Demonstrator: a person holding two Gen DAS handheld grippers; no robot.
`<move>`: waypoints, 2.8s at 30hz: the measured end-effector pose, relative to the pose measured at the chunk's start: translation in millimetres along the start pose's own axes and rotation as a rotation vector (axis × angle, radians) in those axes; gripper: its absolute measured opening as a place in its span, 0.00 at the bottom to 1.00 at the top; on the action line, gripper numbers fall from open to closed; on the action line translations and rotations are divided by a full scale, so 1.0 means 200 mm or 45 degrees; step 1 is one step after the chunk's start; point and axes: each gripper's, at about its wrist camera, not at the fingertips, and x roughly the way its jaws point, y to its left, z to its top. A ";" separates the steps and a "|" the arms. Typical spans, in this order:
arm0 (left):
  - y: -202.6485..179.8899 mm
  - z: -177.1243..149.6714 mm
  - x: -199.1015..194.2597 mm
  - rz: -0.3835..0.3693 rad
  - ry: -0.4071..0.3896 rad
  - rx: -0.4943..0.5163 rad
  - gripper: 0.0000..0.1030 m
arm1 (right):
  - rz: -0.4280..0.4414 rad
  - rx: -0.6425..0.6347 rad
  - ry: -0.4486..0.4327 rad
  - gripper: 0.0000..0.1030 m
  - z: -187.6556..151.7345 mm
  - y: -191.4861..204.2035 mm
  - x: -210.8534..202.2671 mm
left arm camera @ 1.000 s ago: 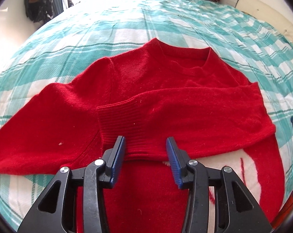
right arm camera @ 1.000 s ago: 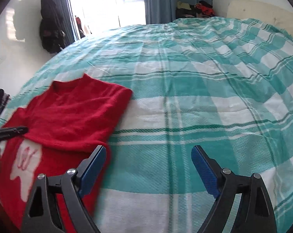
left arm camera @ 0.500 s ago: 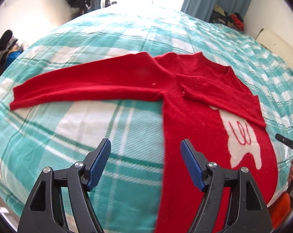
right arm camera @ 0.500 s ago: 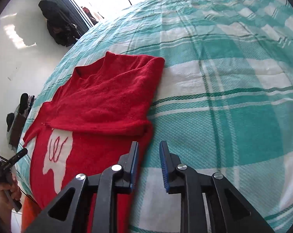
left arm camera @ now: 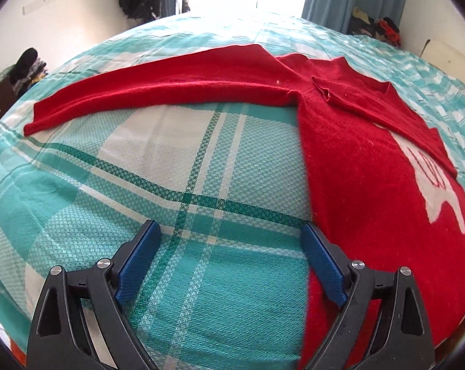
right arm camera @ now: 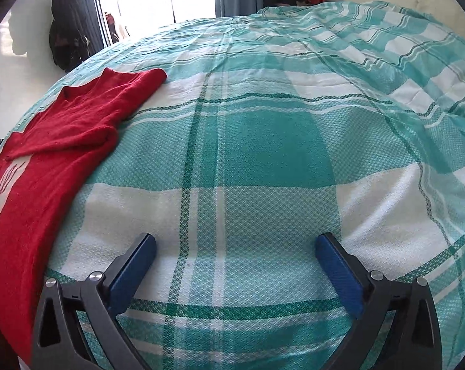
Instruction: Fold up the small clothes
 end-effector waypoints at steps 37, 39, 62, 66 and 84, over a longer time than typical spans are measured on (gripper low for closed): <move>-0.03 -0.03 -0.10 0.024 0.045 0.112 0.92 | -0.124 0.030 -0.024 1.00 -0.10 0.05 -0.08; 0.01 -0.02 -0.17 -0.016 0.066 0.099 0.92 | -0.118 0.031 -0.029 1.00 -0.10 0.05 -0.07; 1.42 0.35 0.21 -0.247 -0.077 -1.239 0.06 | -0.128 0.030 -0.062 1.00 -0.11 0.05 -0.07; 1.27 0.51 0.07 -0.098 -0.118 -0.971 0.05 | -0.127 0.033 -0.070 1.00 -0.11 0.05 -0.07; -1.30 0.54 -0.05 -0.485 0.091 0.403 0.54 | -0.113 0.048 -0.104 1.00 -0.12 0.04 -0.08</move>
